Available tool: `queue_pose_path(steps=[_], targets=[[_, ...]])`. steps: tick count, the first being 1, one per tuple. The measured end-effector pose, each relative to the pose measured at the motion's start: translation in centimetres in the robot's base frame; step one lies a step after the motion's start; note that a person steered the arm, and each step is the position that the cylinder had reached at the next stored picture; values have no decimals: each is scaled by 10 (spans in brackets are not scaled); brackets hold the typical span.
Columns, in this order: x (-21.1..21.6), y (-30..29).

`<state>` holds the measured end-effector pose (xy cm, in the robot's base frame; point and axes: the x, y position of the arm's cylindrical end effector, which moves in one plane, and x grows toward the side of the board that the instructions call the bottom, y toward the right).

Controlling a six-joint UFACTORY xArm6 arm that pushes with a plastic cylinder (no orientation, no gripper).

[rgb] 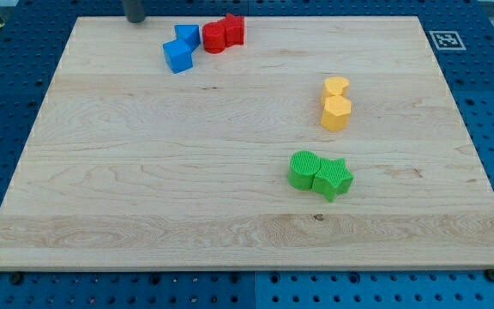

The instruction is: Move the red blocks right to the blue blocks

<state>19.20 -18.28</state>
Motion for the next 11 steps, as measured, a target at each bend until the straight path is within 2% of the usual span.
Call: queue_pose_path(steps=[2, 4, 6, 8, 9, 10, 11], targets=[[0, 114], [5, 172], [45, 161], [64, 151], [64, 189], [81, 299], [132, 345]])
